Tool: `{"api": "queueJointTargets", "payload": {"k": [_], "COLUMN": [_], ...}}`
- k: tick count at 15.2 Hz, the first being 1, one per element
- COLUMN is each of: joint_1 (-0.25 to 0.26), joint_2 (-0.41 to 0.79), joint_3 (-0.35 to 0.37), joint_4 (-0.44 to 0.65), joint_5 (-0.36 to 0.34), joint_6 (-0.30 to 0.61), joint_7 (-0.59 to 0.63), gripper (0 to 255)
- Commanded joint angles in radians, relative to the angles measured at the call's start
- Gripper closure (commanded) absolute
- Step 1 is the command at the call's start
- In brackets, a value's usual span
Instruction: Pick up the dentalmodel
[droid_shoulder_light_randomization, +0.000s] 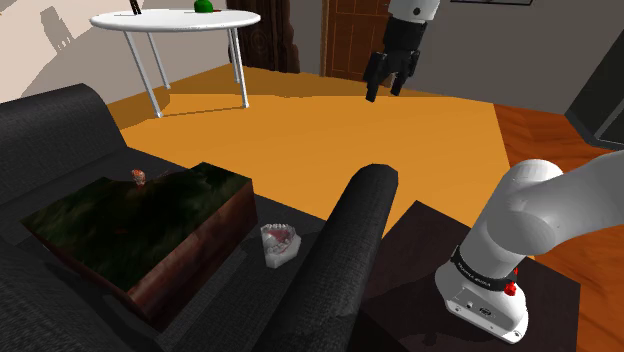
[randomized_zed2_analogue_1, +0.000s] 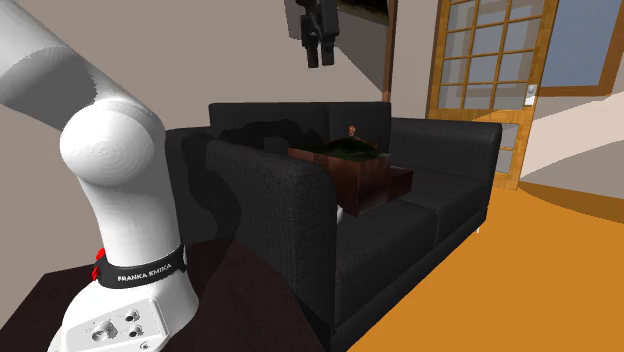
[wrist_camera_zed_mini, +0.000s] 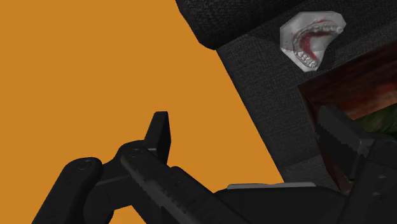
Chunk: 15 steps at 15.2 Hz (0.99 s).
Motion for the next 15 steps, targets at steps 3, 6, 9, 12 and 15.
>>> {"api": "queueJointTargets", "payload": {"k": [3, 6, 9, 12, 15], "joint_1": [0.011, 0.029, 0.05, 0.075, 0.104], "joint_2": [0.011, 0.038, 0.08, 0.137, 0.209], "joint_3": [0.0, 0.0, 0.001, 0.003, 0.004], "joint_4": [-0.056, -0.132, -0.196, -0.247, -0.286], "joint_5": [0.018, 0.046, 0.077, 0.112, 0.153], "joint_6": [0.071, 0.179, 0.291, 0.406, 0.522], "joint_7": [-0.008, -0.023, -0.041, -0.063, -0.091], "gripper": [0, 0, 0, 0, 0]}}
